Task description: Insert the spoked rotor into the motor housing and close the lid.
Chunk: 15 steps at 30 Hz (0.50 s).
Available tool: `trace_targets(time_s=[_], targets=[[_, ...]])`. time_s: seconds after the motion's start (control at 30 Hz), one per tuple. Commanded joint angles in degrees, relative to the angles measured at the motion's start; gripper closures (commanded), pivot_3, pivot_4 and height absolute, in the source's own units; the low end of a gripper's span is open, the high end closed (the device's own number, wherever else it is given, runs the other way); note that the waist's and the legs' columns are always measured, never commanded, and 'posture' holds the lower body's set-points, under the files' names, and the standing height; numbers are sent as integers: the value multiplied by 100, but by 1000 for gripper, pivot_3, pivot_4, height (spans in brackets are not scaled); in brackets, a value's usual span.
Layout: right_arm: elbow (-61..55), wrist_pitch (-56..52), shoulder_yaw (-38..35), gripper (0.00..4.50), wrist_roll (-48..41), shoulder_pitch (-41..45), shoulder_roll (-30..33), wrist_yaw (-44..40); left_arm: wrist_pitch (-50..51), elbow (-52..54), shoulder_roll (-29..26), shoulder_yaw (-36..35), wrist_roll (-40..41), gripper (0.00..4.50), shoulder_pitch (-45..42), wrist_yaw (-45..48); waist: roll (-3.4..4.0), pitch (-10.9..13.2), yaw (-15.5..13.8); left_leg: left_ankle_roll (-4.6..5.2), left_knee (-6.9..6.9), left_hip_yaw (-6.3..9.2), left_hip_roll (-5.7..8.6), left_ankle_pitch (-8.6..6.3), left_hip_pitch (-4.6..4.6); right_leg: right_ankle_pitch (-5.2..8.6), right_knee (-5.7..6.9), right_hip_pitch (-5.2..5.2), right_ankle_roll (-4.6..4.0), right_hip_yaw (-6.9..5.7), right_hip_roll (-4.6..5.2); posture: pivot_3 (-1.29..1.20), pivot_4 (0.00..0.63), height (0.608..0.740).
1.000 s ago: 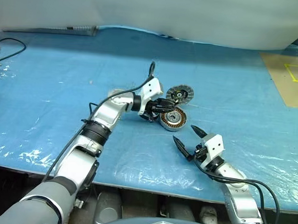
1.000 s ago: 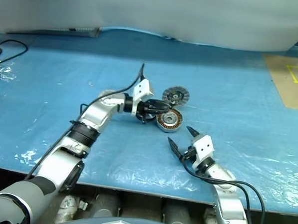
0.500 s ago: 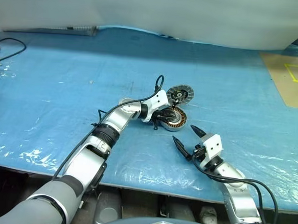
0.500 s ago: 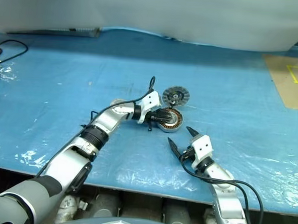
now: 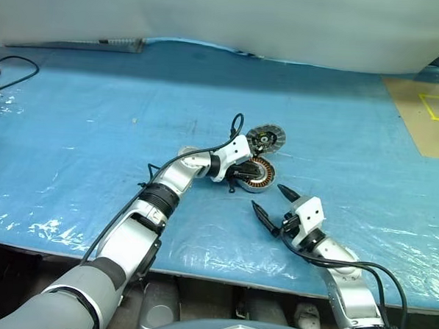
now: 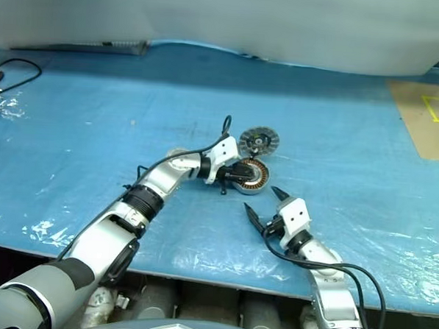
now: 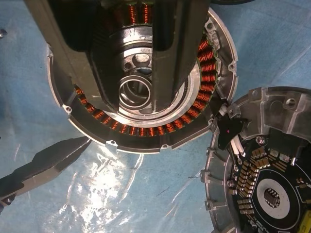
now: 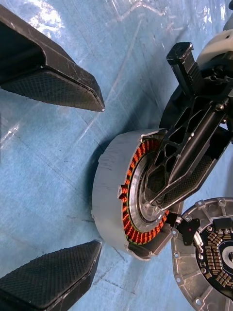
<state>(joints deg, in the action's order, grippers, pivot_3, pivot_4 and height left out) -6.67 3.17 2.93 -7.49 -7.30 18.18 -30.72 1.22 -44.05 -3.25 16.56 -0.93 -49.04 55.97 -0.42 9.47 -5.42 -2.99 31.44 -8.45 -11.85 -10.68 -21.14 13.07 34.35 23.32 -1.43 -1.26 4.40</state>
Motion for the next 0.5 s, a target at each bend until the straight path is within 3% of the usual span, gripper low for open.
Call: trace_targets(time_s=[0.03, 0.1, 0.33, 0.43, 0.5], targets=[[-342, -46, -22, 0, -51, 26, 77, -23, 59, 273, 49, -117, 153, 2516, -81, 53, 0, 0, 0, 0, 0, 0, 0, 0, 0, 0, 0, 0, 0, 0, 0, 0, 150, 740], [-481, -106, -80, 0, -136, 33, 126, -61, 172, 625, 84, -211, 394, 1820, -9, 238, 0, 0, -1, 0, 2, 0, 0, 0, 0, 0, 1, 0, 0, 0, 0, 0, 150, 740], [-1095, -666, -445, 0, -497, 343, 245, 68, 1486, 2761, -42, -390, 1515, 1820, 672, 762, 0, 0, 2, 1, 1, -2, -1, 0, 2, 8, 8, 0, -15, 3, 0, 0, 150, 740], [-1312, -1217, -468, 0, -589, 474, 348, 133, 1798, 3472, -271, -419, 1680, 2393, 1057, 659, 3, 0, 11, 2, 0, -4, -4, -1, 4, 11, 17, 0, -20, 3, -1, 0, 150, 740], [-1406, -1638, -485, 0, -711, 572, 393, 146, 1831, 3751, -400, -446, 1712, 3013, 1276, 546, 4, 0, 18, 2, -1, -4, -5, -1, 6, 13, 17, 0, -22, 3, -2, 0, 150, 740]])
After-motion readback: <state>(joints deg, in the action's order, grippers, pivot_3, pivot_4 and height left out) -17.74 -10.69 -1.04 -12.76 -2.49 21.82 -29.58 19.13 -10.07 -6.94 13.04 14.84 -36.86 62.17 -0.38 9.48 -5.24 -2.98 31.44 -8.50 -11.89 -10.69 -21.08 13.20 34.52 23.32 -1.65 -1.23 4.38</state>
